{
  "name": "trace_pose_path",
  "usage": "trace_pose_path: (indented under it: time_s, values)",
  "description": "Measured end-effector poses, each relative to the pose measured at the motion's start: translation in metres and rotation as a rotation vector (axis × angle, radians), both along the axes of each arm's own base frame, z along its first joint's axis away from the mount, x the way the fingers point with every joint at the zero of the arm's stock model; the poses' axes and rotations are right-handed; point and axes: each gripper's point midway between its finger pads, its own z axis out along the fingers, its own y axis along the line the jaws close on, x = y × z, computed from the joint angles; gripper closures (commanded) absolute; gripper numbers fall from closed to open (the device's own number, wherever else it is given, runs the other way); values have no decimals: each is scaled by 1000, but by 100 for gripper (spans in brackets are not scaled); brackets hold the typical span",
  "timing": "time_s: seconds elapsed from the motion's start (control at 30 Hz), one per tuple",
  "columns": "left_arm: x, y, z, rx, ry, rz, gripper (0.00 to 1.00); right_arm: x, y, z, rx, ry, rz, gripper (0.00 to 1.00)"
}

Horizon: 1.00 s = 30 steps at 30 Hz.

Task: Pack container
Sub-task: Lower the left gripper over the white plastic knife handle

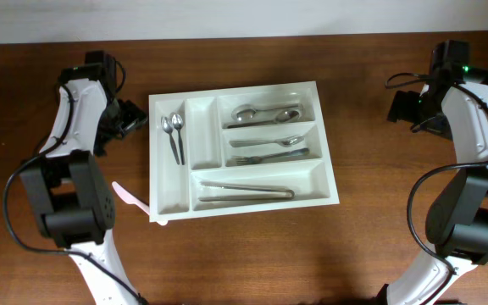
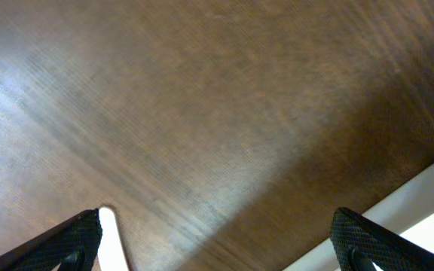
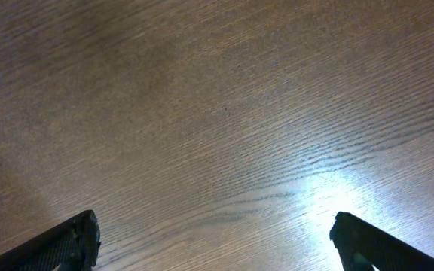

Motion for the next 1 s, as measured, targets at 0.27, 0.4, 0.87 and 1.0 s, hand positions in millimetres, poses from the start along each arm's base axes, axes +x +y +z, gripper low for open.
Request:
trace_pose_path:
  time_s: [0.27,0.4,0.87,1.0]
  values:
    - [-52,0,-24,10,107,146,1,0,0,0,0,0,0,1]
    - [-73,-1,-37,9,164,186,1,0,0,0,0,0,0,1]
    - [-96,-11,-49,-29,226,225,1,0,0,0,0,0,0,1]
    - [-104,-12,-50,-39,240,232,1,0,0,0,0,0,0,1]
